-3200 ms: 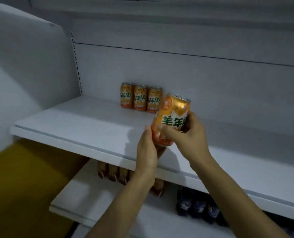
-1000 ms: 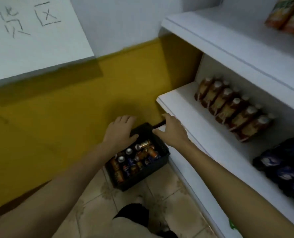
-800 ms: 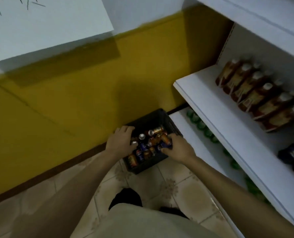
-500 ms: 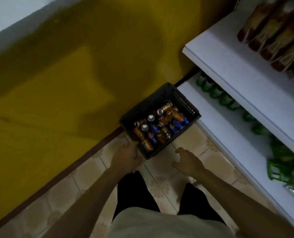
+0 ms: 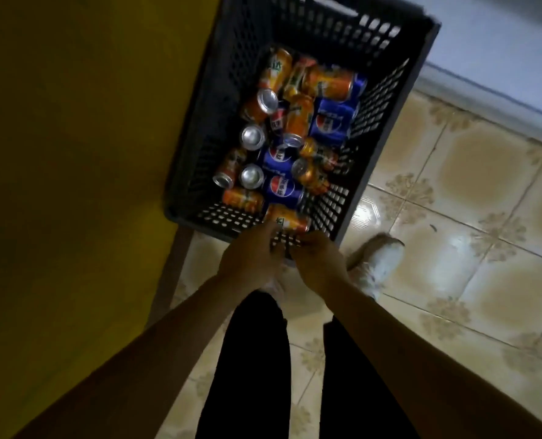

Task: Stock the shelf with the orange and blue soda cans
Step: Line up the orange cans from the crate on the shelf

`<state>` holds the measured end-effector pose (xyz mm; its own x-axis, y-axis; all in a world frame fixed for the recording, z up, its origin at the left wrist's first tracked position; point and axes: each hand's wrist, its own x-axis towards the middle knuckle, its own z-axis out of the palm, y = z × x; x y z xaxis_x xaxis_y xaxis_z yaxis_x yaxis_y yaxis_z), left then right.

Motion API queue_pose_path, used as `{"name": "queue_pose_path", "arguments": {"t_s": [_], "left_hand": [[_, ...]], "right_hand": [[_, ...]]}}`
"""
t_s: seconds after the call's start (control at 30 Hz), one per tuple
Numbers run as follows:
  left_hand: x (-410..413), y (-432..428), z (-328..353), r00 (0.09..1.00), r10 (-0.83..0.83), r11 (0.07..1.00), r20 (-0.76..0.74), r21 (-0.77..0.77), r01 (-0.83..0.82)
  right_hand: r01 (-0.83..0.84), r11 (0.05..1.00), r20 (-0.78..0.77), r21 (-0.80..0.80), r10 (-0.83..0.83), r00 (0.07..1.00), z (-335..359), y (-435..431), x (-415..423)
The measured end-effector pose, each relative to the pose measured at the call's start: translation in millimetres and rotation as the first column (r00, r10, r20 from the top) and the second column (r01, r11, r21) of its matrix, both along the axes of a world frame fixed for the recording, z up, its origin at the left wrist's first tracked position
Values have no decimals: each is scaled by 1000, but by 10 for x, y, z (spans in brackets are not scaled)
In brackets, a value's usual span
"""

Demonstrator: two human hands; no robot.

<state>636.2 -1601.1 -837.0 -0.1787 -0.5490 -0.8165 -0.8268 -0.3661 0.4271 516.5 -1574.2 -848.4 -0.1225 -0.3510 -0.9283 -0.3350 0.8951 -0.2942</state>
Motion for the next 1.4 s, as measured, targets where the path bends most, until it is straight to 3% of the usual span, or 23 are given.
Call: {"name": "queue_pose_path", "arguments": {"t_s": [0.2,0.3,0.4,0.53,0.67,0.73,0.9,1.0,1.17,1.33,1.4], "left_hand": [[-183,-154,-1527,987,139,989,85,42,-143],[-207,-151,-1974,950,250,953,189,125,-276],[-176,-125,-2172,935,246,945,254,152,-290],[-239,-194,-1968,855,455,864,249,109,-491],[-402,-412,-1100,806,572,817,150,-192,-544],[-484,-522,-521,746,658,743,104,-249,-621],[-802,-769,1066,439,878,424,-190,-116,-898],[-1056,-781,2126,297,900,319,-318,19,-947],[-1334,-608,3439,229,844,335,-485,144,-931],[-1730,-382,4388,239,713,440,-659,155,-885],[-1904,-373,4699,278,617,533,-736,131,-836]], "right_hand": [[348,930,-100,119,-337,936,-1463,-161,-36],[449,846,5,289,-470,882,-1910,-264,-67],[350,862,24,368,-385,923,-2096,-275,-11],[532,796,-87,287,-532,843,-1903,-325,99],[631,774,-70,59,-627,776,-1044,-568,-12],[664,747,-21,-45,-665,747,-388,-723,-193],[744,645,170,-175,-725,668,1445,-989,-734],[757,605,279,-247,-703,654,2558,-985,-1032],[719,551,327,-423,-647,688,3954,-851,-1446],[639,455,377,-620,-542,751,4928,-554,-1852],[582,404,369,-706,-493,788,5180,-430,-2019]]}}
